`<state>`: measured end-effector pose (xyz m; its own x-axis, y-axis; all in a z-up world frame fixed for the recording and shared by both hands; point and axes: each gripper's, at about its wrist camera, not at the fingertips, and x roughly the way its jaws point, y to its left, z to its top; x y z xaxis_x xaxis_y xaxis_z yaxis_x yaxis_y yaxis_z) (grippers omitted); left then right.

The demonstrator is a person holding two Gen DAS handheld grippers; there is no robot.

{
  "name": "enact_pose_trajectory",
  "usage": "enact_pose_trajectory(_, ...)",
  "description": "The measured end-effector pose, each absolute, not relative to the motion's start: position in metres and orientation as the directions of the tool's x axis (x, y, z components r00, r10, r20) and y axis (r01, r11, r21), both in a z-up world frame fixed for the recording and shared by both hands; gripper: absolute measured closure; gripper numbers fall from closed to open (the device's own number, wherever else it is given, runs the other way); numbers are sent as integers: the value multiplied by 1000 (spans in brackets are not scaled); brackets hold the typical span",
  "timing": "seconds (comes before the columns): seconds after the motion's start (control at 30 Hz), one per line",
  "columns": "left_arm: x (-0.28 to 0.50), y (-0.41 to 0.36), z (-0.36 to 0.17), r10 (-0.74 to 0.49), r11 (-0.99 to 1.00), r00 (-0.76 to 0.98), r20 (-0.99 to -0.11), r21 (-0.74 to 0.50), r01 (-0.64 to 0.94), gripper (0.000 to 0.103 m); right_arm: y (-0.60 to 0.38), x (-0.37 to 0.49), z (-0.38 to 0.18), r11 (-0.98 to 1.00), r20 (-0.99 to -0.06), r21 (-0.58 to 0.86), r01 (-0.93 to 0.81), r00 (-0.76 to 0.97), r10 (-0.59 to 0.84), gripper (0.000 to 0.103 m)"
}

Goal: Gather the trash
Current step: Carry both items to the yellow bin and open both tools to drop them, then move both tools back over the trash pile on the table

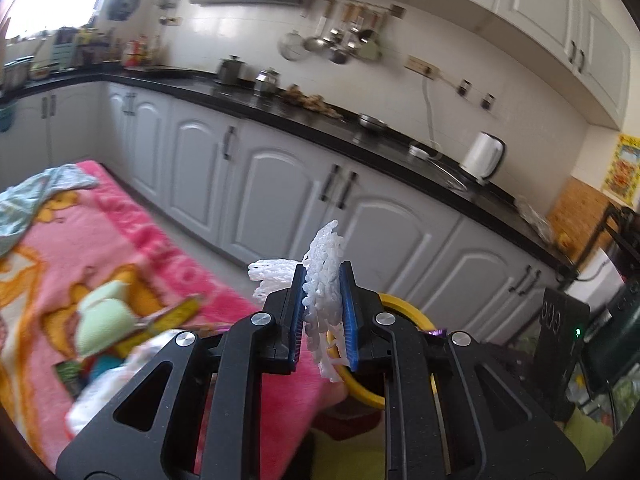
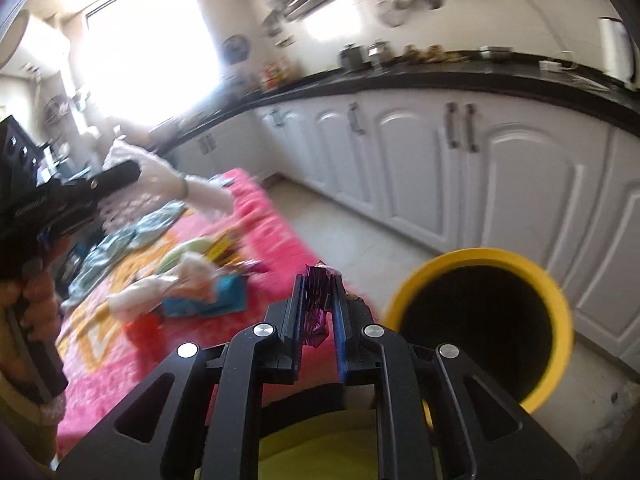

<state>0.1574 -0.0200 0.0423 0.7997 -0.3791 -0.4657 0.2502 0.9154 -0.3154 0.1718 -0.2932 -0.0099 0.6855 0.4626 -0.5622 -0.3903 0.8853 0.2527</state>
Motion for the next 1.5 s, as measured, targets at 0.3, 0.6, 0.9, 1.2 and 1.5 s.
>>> enact_pose_trajectory(0.3,190,-107,19,-522,851,693,-497,-350,391,92,-363,184,-25,936,-571,281,-210,748,339,91)
enact_pose_trajectory(0.6,228,-173,-20,-586,810,603,-542,-367,457,91,-401,199,-40,938,-575,324,-121,762,296,89)
enact_pose_trajectory(0.9,244,-176,-50,-520,854,599,-609,-353,382,53,-419,202,-46,943,-570,331,-24,792,220,53)
enact_pose_trajectory(1.2,231,-118,-31,-419,905,698,-581,-332,266,16,-392,193,-36,946,-538,312,-88,805,252,45)
enact_pose_trajectory(1.5,208,-49,-8,-318,930,774,-548,-338,143,11,-333,186,-16,921,-507,293,-256,775,377,37)
